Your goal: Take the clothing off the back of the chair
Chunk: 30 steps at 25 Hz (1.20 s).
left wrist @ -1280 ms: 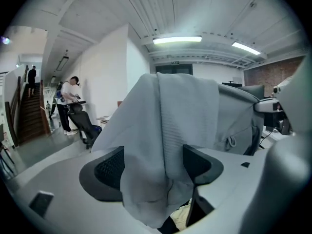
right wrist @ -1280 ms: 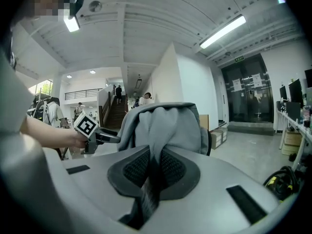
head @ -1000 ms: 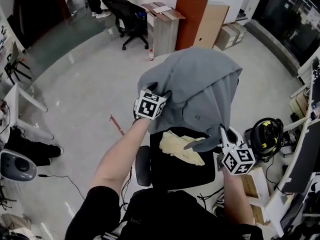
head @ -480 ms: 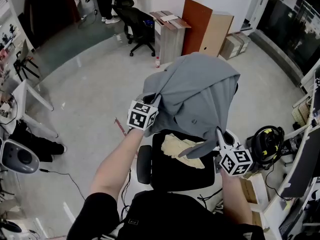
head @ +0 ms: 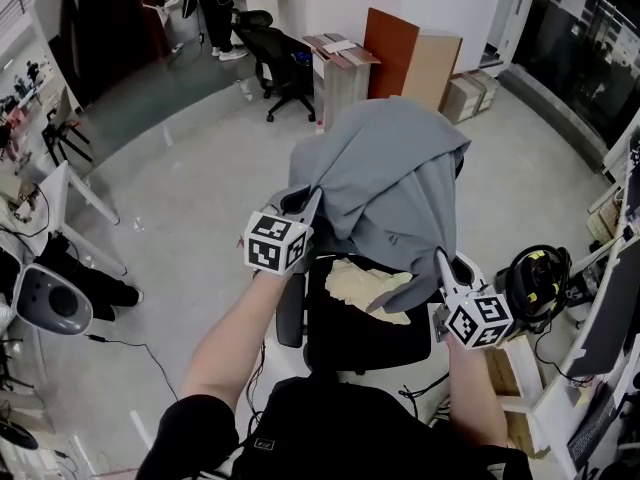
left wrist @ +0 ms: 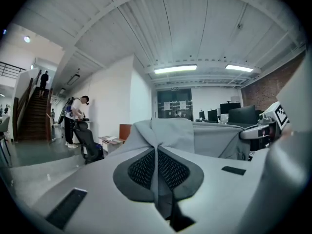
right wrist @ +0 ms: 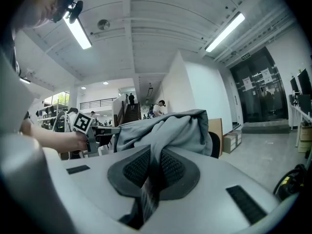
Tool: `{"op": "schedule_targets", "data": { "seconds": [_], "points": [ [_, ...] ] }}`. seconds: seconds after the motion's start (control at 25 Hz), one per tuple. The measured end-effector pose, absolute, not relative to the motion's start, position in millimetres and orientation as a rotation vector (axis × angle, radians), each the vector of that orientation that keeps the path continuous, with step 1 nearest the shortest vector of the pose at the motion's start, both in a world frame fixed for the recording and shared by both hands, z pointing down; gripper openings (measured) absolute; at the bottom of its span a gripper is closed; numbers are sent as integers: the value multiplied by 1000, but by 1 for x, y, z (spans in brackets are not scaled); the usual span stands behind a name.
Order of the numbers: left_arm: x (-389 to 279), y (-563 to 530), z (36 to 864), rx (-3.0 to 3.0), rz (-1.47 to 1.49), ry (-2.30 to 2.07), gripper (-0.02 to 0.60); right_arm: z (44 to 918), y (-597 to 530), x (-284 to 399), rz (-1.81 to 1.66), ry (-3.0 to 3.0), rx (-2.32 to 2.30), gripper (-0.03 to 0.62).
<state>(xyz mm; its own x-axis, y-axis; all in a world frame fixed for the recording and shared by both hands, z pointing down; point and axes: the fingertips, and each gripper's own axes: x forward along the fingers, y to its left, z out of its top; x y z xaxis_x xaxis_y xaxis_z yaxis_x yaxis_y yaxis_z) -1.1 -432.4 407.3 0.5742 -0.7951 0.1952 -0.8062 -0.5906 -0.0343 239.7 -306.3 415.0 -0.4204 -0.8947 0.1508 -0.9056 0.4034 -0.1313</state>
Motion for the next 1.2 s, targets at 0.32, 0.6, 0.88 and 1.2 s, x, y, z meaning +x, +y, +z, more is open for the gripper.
{"op": "schedule_targets", "data": {
  "seconds": [0.32,0.6,0.88,1.2],
  "points": [
    [11,-343,396,2703,198,-1349,9,417,-234,257,358,-2615,1709,34],
    [14,-293,388,2743,244,-1334,9,408,-188,264,367,-2623,1789,34],
    [2,-267,384,2788,252,-1258,9,376,-149,257,293,-2598,1891,34],
    [-42,-234,380,2879,213,-1115,9,313,-110,202,52,-2547,2019,34]
  ]
}}
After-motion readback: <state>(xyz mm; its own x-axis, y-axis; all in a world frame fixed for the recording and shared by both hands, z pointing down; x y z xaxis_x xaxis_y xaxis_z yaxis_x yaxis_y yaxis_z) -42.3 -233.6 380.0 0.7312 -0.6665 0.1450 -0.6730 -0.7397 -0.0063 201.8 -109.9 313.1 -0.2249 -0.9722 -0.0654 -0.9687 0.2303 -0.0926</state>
